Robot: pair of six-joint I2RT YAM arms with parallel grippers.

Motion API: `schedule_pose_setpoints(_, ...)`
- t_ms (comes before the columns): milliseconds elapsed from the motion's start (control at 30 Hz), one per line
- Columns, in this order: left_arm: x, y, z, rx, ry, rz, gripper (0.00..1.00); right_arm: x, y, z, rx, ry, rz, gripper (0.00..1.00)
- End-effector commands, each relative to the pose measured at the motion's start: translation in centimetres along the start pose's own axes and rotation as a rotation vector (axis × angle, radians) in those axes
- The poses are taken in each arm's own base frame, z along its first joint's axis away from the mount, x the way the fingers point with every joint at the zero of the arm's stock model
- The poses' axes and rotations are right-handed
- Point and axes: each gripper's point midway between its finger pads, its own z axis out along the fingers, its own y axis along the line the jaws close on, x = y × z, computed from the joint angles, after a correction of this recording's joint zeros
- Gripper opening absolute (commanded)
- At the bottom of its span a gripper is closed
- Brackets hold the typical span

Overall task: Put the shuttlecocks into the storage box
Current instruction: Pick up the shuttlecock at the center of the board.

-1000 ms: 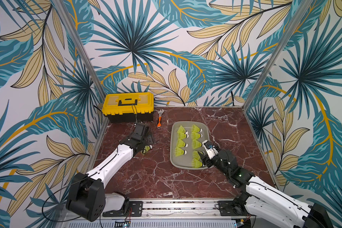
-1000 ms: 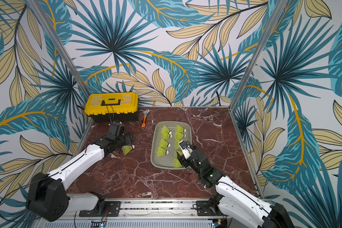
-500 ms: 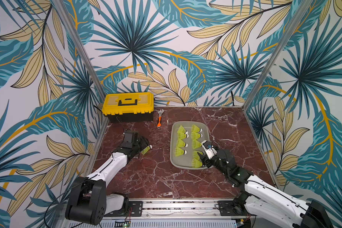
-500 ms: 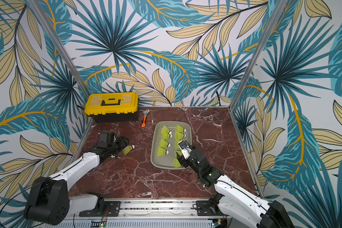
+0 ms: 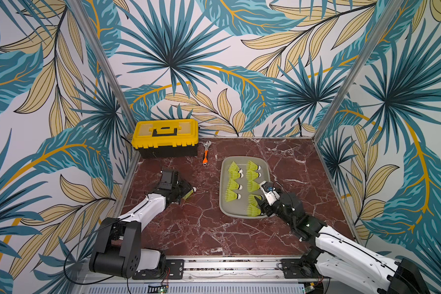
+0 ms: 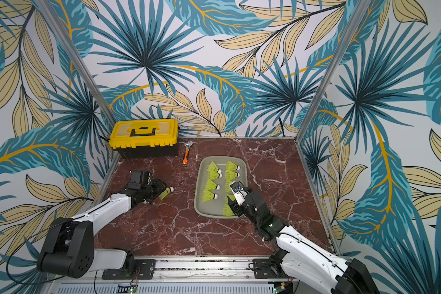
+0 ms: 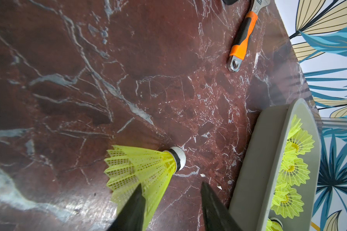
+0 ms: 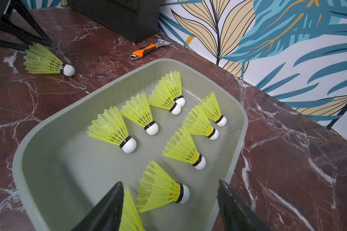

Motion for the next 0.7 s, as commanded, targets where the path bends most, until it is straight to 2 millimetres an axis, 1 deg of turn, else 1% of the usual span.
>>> schedule_pose_setpoints(0,-0.8,-0.3,0.2,0.003,-0.016,0.01,0.38,0.0,-0.1,-0.1,0.005,-0.001,0.004,0.74)
schedule_pose_setpoints(133,-0.6,-0.5,0.3,0.016,-0.007,0.019,0.25,0.0,-0.1,-0.2,0.005,0.0,0.005,0.74)
schedule_pose_setpoints(233,-0.5,-0.8,0.3,0.036,0.006,0.025,0.11,0.1,-0.1,-0.3,0.005,-0.002,0.006,0.74)
schedule_pose_setpoints(300,-0.3,-1.7,0.2,0.077,0.017,0.041,0.04,0.1,-0.1,-0.4,0.006,-0.002,0.007,0.74)
schedule_pose_setpoints(367,0.0,-3.0,-0.1,0.141,0.046,0.065,0.0,0.0,-0.1,-0.5,0.006,-0.005,0.004,0.74)
schedule_pose_setpoints(400,0.2,-3.6,-0.3,0.167,0.067,0.072,0.0,-0.1,-0.1,-0.5,0.005,-0.005,0.002,0.74)
schedule_pose_setpoints(533,1.3,-7.3,-1.4,0.307,0.159,0.11,0.0,-0.4,-0.2,-0.6,0.002,-0.015,-0.008,0.74)
schedule_pose_setpoints(667,2.8,-11.6,-3.1,0.395,0.214,0.215,0.0,-1.0,0.3,-0.6,-0.025,-0.026,-0.031,0.74)
